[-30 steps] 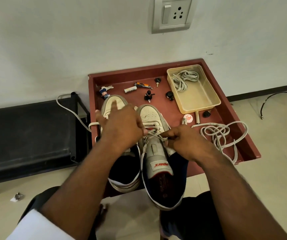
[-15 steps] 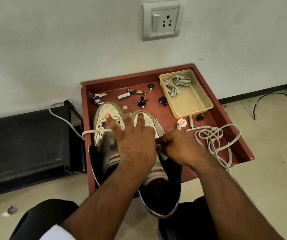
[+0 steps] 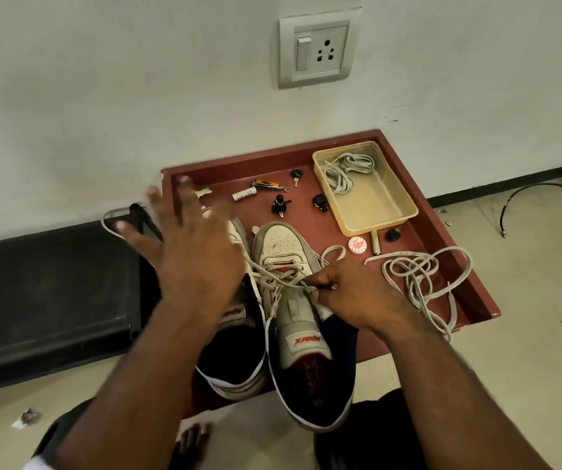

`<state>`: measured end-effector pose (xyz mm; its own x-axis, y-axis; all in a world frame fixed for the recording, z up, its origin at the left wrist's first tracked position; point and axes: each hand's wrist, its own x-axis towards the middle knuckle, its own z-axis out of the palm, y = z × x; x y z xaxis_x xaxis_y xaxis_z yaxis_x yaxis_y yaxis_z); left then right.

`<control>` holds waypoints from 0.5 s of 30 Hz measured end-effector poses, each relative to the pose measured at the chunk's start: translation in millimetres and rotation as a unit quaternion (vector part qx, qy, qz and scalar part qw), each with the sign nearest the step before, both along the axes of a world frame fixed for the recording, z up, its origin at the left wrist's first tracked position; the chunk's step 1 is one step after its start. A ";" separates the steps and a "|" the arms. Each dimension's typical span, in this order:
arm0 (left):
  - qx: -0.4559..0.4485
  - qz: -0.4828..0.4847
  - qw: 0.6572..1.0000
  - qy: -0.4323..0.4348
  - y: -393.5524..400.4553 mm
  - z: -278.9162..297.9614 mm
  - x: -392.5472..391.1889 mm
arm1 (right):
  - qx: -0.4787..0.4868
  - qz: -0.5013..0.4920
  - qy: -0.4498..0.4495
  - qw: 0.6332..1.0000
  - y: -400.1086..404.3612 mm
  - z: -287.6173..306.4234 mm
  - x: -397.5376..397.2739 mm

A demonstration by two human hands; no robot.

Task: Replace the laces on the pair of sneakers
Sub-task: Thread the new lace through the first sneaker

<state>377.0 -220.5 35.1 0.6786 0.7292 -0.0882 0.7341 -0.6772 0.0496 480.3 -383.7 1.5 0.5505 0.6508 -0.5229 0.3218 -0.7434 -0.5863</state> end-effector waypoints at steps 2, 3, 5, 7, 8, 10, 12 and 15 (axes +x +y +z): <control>-0.018 -0.094 0.995 0.040 -35.1 -8.9 10.1 | 0.001 -0.004 -0.001 1.000 -0.6 1.5 0.2; -0.020 -0.131 0.989 0.067 -49.5 -13.4 14.2 | 0.003 -0.008 0.000 1.000 -0.9 1.7 -0.1; -0.013 -0.156 0.981 0.115 -63.1 -20.0 19.4 | 0.012 -0.011 0.002 1.000 -1.7 0.4 -0.2; -0.016 -0.147 0.981 0.127 -61.3 -25.8 21.7 | 0.017 -0.011 0.003 1.000 -2.4 -0.6 0.2; -0.025 -0.140 0.982 0.125 -58.7 -26.6 21.5 | 0.019 -0.013 0.005 1.000 -2.5 -0.7 0.1; -0.051 -0.119 0.986 0.105 -53.8 -25.5 19.3 | 0.024 -0.013 0.010 1.000 -2.0 -1.8 -0.6; -0.080 -0.105 0.988 0.076 -49.2 -22.0 18.1 | 0.027 -0.022 0.019 0.999 -2.2 -3.4 -0.5; -0.135 -0.046 0.990 -0.006 -29.5 -11.4 12.3 | 0.024 -0.042 0.045 0.998 -4.0 -4.7 0.0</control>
